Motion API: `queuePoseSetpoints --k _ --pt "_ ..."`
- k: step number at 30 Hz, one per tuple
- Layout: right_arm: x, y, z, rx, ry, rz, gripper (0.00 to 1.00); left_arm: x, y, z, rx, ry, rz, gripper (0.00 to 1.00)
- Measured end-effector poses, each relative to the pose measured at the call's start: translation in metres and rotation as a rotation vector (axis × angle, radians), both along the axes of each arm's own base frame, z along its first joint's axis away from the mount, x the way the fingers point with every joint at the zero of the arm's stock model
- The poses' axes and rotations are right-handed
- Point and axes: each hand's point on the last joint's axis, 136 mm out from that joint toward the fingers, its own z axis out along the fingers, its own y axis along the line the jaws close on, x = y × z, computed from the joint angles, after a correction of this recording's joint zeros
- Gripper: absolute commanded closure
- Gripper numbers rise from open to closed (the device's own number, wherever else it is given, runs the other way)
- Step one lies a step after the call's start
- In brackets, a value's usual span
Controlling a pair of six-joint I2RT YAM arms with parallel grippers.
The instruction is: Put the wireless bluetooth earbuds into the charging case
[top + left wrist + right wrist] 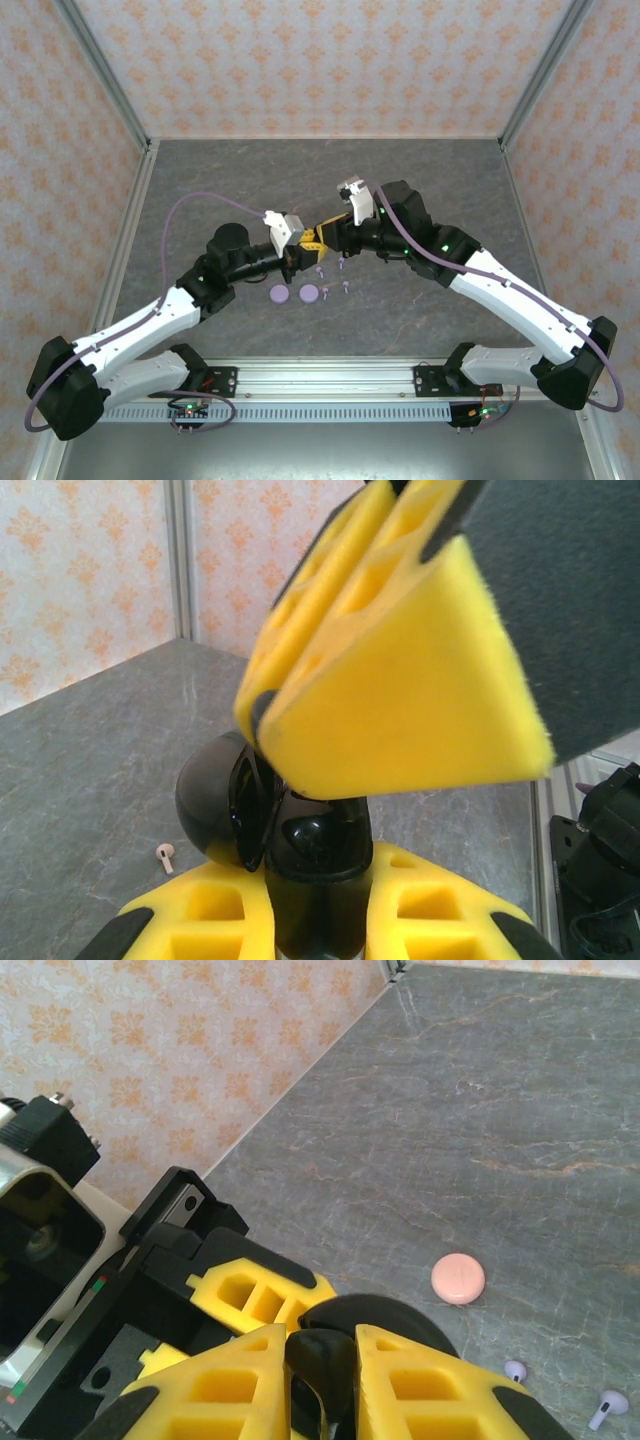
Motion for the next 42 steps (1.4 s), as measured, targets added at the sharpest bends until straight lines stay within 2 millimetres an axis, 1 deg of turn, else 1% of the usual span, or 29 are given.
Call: queuePoseSetpoints --k 11,17,22,32,42 --pt "0.007 0.000 0.007 0.008 -0.050 -0.022 0.81 0.002 0.000 -0.002 0.001 0.011 0.005 1.00" --pt "0.007 -0.001 -0.001 -0.006 -0.047 -0.021 0.81 0.002 0.000 -0.002 0.000 0.014 0.006 1.00" --pt "0.008 -0.001 -0.005 -0.007 -0.052 -0.022 0.81 0.002 -0.001 -0.006 0.003 0.036 0.008 1.00" --pt "0.005 -0.004 -0.007 0.007 -0.071 -0.022 0.81 0.002 -0.002 -0.007 -0.004 0.057 0.006 1.00" --pt "0.003 -0.006 -0.013 0.002 -0.071 -0.021 0.81 0.003 -0.003 -0.009 -0.009 0.077 0.010 1.00"
